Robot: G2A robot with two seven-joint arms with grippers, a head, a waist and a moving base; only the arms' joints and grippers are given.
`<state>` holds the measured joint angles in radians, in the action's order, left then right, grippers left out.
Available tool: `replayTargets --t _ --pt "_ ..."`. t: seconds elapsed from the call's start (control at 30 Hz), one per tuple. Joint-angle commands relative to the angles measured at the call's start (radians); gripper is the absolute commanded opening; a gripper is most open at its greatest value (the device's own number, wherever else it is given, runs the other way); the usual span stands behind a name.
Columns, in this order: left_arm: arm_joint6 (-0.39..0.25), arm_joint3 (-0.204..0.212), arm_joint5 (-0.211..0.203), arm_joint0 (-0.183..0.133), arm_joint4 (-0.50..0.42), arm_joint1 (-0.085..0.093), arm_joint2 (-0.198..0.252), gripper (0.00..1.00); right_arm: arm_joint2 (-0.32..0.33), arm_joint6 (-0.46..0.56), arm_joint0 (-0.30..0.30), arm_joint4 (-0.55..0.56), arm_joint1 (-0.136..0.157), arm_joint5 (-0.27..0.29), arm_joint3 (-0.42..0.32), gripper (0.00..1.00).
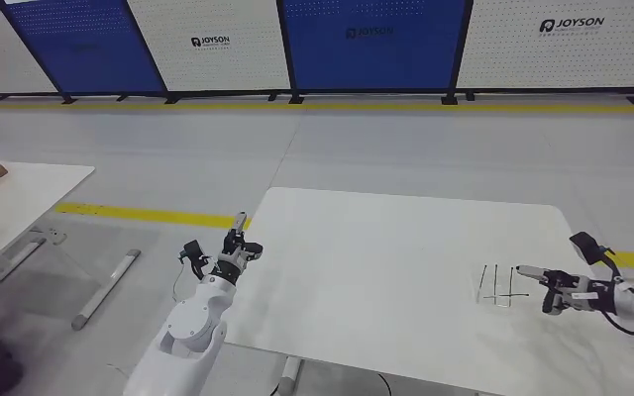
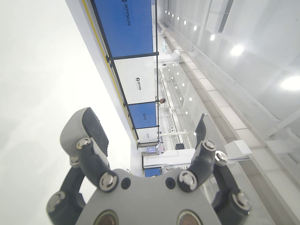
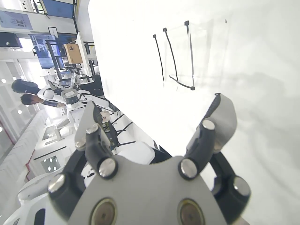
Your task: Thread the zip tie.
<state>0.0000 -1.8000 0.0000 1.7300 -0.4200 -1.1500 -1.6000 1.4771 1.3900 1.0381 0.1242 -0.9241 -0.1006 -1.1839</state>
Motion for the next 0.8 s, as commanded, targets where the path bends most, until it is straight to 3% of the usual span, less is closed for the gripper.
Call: replayTargets --t 0.0,0.2,0.27,0.3,0.47,0.63,0.77 --pt "0.0 0.0 0.0 0.0 0.0 0.0 0.0 1.0 0.001 0.0 0.001 0.0 0.0 -0.001 -0.001 1.0" --pt "0.0 0.0 0.0 0.0 0.0 0.0 0.0 1.0 0.001 0.0 0.001 0.0 0.0 -0.001 -0.001 1.0" --pt "0.0 0.0 0.0 0.0 0.0 0.0 0.0 1.0 -0.007 0.0 0.006 -0.045 -0.003 0.048 -0.001 1.0" --pt "0.0 0.0 0.0 0.0 0.0 0.0 0.0 1.0 -0.012 0.0 0.009 -0.078 -0.004 0.103 0.029 1.0" --pt "0.0 0.0 0.0 0.0 0.0 0.0 0.0 1.0 -0.036 0.0 -0.024 -0.133 0.006 0.262 0.147 1.0" --pt "0.0 0.0 0.0 0.0 0.0 0.0 0.0 1.0 -0.083 0.0 -0.054 -0.147 0.02 0.35 0.213 1.0" --pt "0.0 0.0 0.0 0.0 0.0 0.0 0.0 1.0 -0.134 -0.007 -0.107 -0.11 0.018 0.339 0.267 1.0"
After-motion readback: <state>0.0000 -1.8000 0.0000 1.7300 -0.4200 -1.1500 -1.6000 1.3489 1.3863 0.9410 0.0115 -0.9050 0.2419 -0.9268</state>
